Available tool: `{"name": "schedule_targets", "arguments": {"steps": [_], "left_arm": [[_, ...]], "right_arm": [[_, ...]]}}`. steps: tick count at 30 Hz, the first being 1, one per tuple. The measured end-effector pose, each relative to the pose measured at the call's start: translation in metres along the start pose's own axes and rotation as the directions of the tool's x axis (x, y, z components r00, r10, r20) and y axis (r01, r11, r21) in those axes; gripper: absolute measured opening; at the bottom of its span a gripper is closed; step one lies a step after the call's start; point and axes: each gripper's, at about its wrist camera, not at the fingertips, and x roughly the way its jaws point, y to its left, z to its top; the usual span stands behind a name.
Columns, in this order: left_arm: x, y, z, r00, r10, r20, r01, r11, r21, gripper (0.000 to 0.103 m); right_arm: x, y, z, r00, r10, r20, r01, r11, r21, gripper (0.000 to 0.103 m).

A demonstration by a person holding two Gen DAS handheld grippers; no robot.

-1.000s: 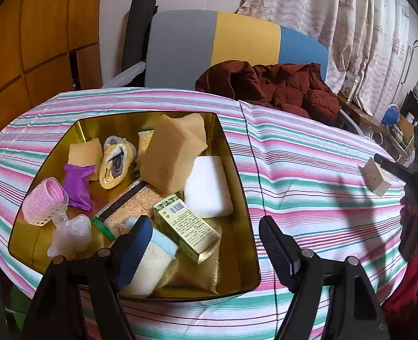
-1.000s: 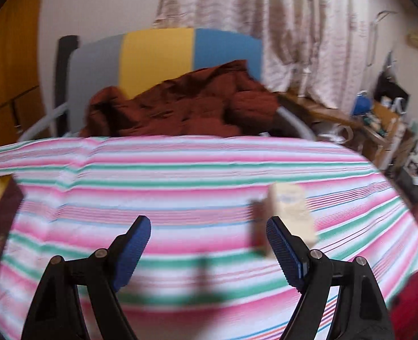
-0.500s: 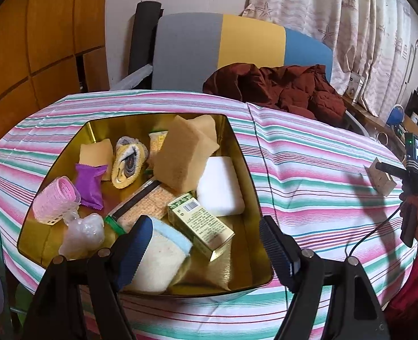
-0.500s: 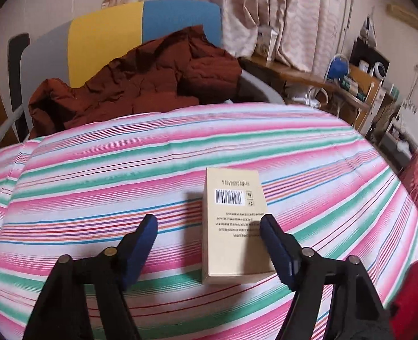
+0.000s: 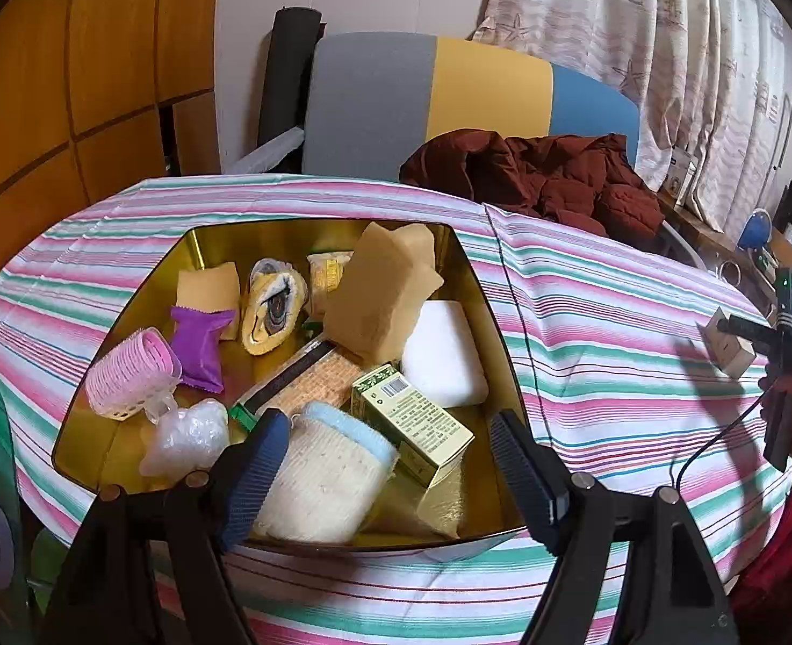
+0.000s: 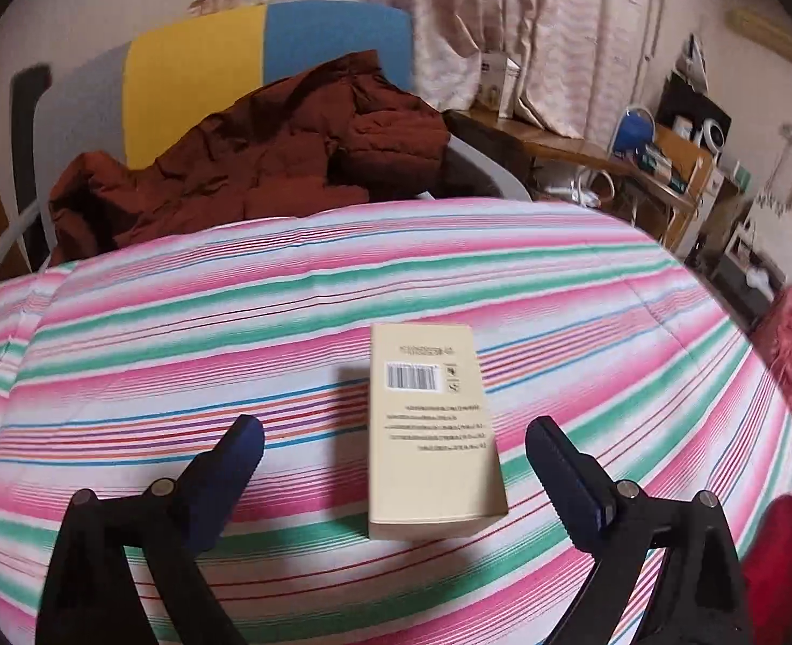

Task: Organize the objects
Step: 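Carry the cream box into the gold tray and open the right tool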

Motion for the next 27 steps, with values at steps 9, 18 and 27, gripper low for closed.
{"name": "schedule_targets", "arguments": {"steps": [9,18,27], "left_arm": [[-0.001,0.007,-0.001,1.0,0.007,-0.003,-0.007,1.0,-0.016,0.079],[-0.006,0.027,-0.006,0.999,0.035,-0.021,-0.036,0.997,-0.068,0.079],[-0.028,0.054,-0.014,0.991,0.13,-0.012,-0.13,0.988,-0.079,0.079]], "right_arm": [[0.005,0.0,-0.012,0.995,0.084,-0.054,-0.081,0.996,0.044,0.05],[-0.075,0.079,-0.021,0.947,0.317,0.043,-0.313,0.946,-0.079,0.05],[-0.175,0.227,-0.049,0.787,0.616,0.013,-0.59,0.759,-0.274,0.05]]}}
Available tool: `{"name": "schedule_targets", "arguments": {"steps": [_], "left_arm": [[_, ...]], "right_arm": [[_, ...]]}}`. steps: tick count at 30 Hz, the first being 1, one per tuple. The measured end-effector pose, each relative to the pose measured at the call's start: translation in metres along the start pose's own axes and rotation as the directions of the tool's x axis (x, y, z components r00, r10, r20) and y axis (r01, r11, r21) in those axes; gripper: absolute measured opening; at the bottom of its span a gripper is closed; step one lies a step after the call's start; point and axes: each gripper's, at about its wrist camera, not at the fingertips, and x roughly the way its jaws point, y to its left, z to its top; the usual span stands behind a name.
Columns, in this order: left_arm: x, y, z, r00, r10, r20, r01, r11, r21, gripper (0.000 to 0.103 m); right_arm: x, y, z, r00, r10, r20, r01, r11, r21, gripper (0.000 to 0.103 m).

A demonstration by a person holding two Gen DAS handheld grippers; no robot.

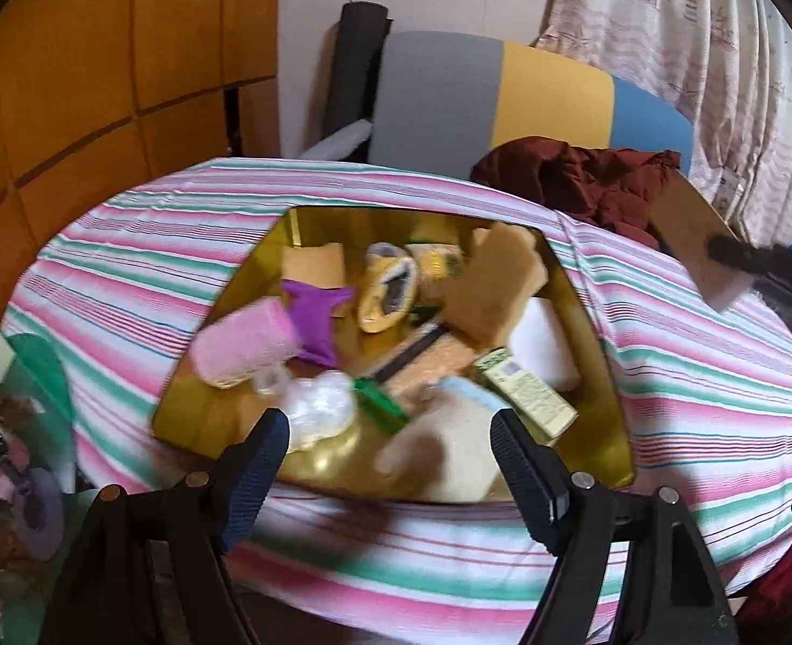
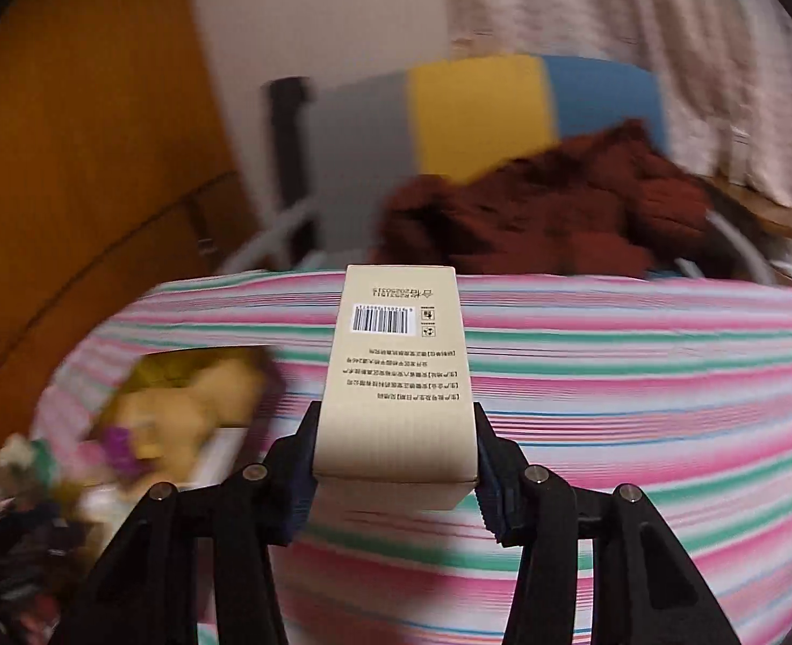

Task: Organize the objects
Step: 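Carry the cream box into the gold tray and open the right tool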

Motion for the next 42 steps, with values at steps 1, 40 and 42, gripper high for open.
{"name": "schedule_targets", "arguments": {"steps": [1,40,42], "left_arm": [[-0.003,0.004,-0.001,1.0,0.007,0.002,-0.007,1.0,-0.001,0.079],[-0.024,0.052,0.007,0.978,0.194,-0.079,-0.199,0.978,-0.061,0.079],[-0.025,0.051,0.011,0.98,0.183,-0.079,-0.189,0.979,-0.08,0.079]], "right_arm": [[0.006,0.026,0.0,0.999,0.05,-0.016,-0.051,0.998,-0.024,0.05],[0.047,0.168,-0.046,0.983,0.048,-0.175,-0.071,0.989,-0.127,0.099],[0.04,0.167,-0.046,0.987,0.015,-0.158,-0.037,0.99,-0.138,0.101]]}}
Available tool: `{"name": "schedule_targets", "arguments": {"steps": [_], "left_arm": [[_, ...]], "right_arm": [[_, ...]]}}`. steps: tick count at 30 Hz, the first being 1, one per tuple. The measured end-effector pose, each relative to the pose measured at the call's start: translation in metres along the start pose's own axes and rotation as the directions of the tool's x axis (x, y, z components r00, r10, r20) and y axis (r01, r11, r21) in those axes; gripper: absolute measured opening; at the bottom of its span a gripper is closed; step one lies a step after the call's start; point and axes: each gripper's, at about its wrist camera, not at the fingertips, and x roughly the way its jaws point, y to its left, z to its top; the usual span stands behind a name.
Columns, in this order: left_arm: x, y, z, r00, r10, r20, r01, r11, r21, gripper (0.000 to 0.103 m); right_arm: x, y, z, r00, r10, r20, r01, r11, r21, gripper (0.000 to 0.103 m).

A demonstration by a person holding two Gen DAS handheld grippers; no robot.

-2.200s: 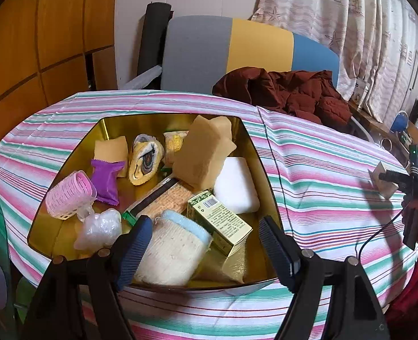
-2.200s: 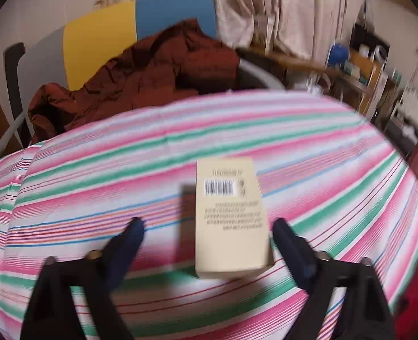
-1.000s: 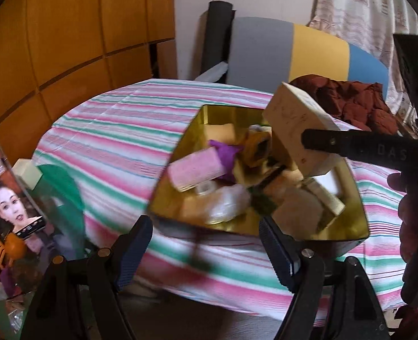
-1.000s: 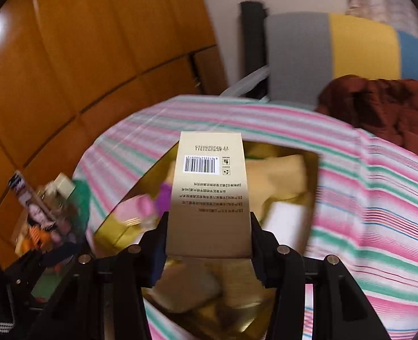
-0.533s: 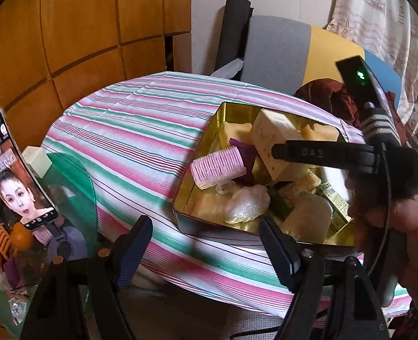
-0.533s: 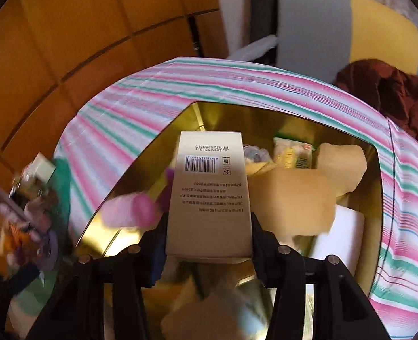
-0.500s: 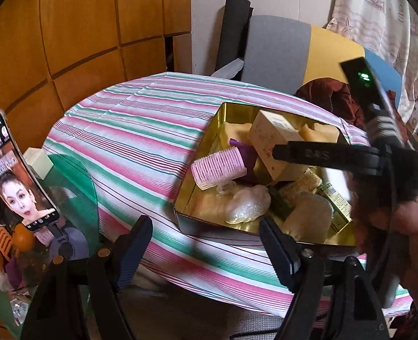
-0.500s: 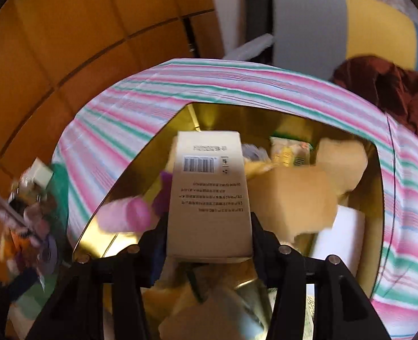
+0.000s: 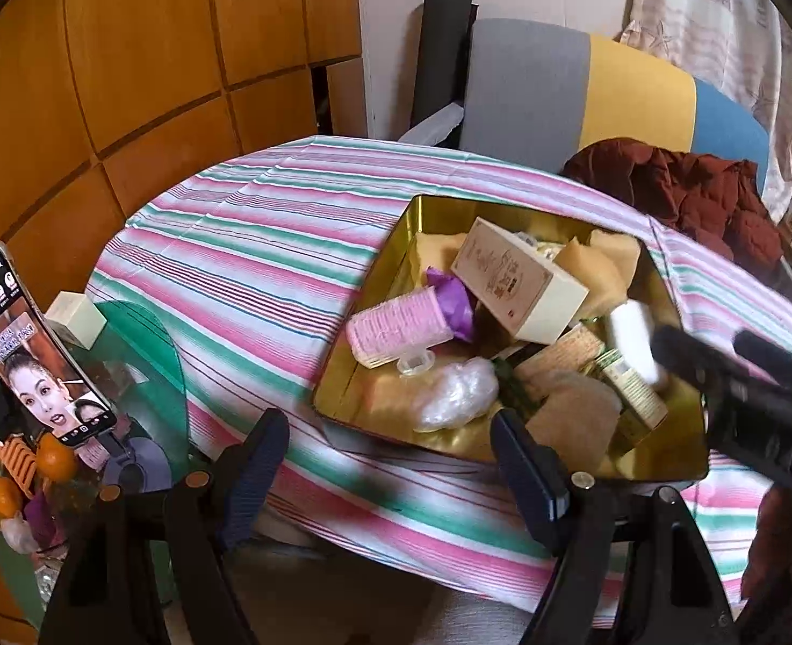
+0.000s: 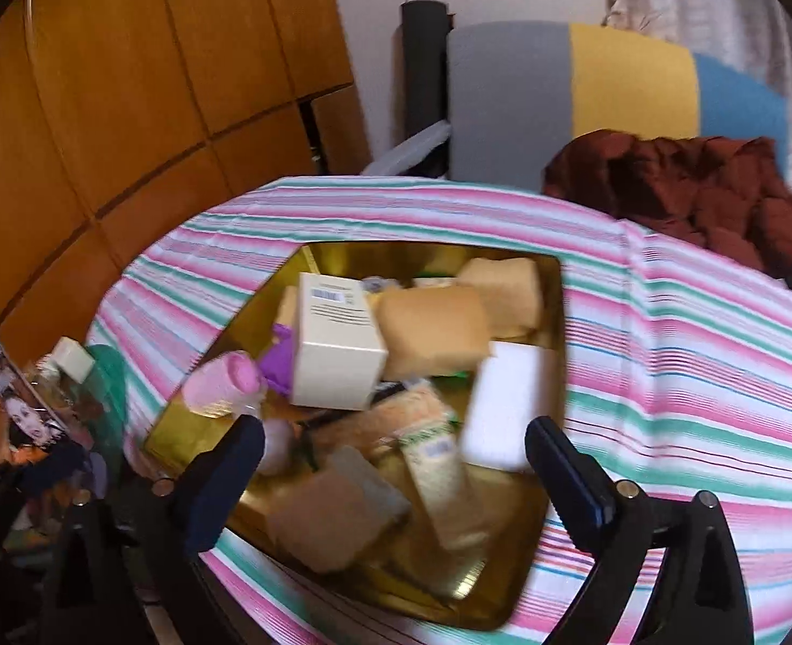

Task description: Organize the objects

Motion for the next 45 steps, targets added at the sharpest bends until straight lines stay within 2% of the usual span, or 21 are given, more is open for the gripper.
{"name": "schedule_targets", "arguments": {"steps": [3,9,11,15,29,34,45], "left_arm": [[-0.001,-0.002,0.005,1.0,-0.03,-0.005,0.03,0.999,-0.029,0.079],[0.007,-0.007,0.011,0.996,-0.073,-0.045,0.07,0.996,-0.056,0.078],[0.01,-0.008,0.008,0.996,-0.071,-0.056,0.069,0.996,-0.053,0.077],[0.013,-0.007,0.006,0.998,-0.042,-0.054,0.039,0.998,-0.046,0.068],[0.001,-0.008,0.003,0.999,0.032,0.014,-0.031,0.999,-0.007,0.068],[-0.002,-0.011,0.002,1.0,0.006,0.013,-0.006,1.0,-0.006,0.068],[-0.002,-0.011,0.0,1.0,-0.003,0.004,0.003,1.0,-0.024,0.068]], "right_arm": [[-0.01,-0.003,-0.004,0.998,-0.068,0.009,0.068,0.998,-0.001,0.103],[-0.02,-0.004,-0.012,0.991,-0.132,0.015,0.133,0.991,-0.008,0.103],[-0.022,-0.004,-0.015,0.989,-0.147,0.021,0.147,0.989,-0.007,0.103],[-0.023,-0.004,-0.018,0.984,-0.175,0.027,0.175,0.985,-0.007,0.103],[-0.02,-0.005,-0.019,0.981,-0.195,0.009,0.195,0.981,0.015,0.103],[-0.023,-0.003,-0.017,0.978,-0.208,0.016,0.207,0.978,0.022,0.103],[-0.022,-0.008,-0.018,0.977,-0.215,0.011,0.214,0.976,0.044,0.103]]}}
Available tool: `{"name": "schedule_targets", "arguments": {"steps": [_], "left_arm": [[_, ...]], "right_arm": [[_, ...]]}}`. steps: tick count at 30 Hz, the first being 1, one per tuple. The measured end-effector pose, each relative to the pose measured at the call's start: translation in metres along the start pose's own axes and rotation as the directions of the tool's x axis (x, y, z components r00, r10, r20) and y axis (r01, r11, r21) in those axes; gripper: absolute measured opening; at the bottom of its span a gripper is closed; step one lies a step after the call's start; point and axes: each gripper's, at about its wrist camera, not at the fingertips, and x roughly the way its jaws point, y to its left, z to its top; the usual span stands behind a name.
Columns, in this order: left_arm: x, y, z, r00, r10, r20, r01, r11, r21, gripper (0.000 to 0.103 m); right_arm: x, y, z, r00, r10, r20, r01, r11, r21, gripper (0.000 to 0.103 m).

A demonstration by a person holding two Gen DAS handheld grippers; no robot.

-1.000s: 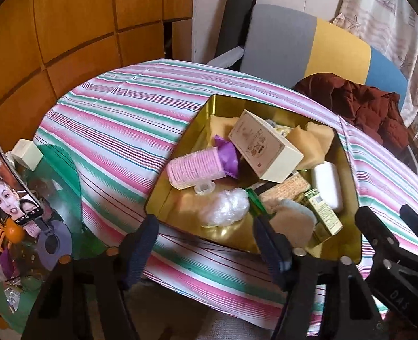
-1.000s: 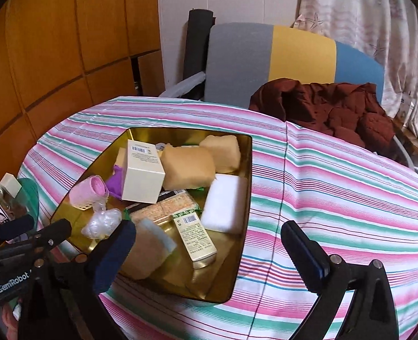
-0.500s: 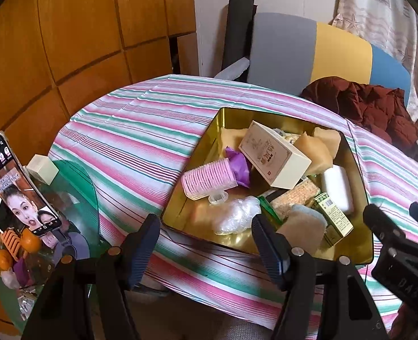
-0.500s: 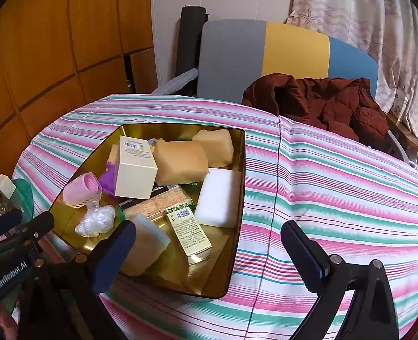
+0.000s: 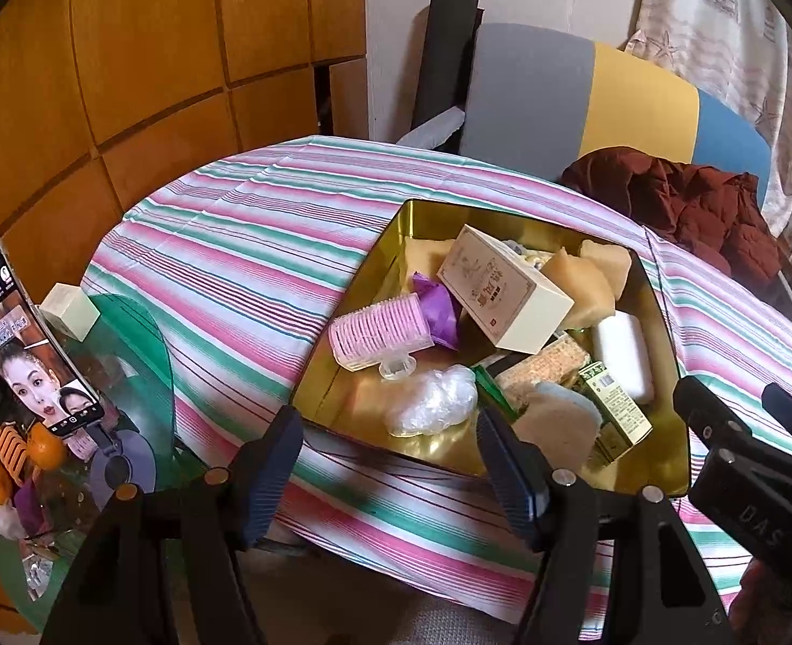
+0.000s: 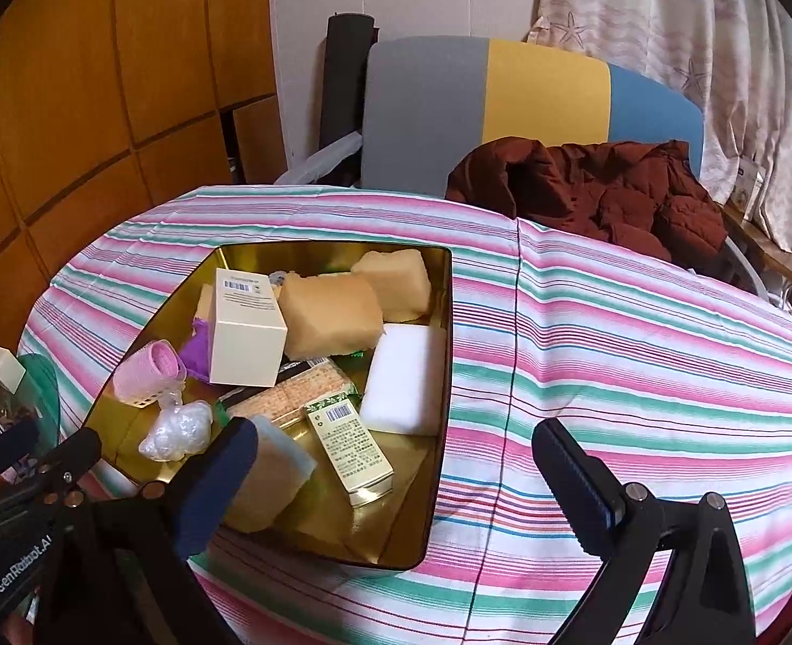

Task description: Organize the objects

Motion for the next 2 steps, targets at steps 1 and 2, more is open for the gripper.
{"name": "schedule_targets", "arguments": {"steps": [1,2], "left_arm": [[0.0,-0.0003,-0.0003,1.0,0.007,0.004,-0.007,1.0,0.001,0.068],[-0.0002,-0.001,-0.0003,1.0,0.012,0.006,-0.012,1.0,0.004,0.068]], "right_arm": [[0.0003,-0.0001,-0.0002,1.0,0.0,0.0,0.0,1.0,0.0,0.103],[0.001,-0.0003,-0.0005,1.0,0.002,-0.003,-0.002,1.0,0.001,0.103]]}}
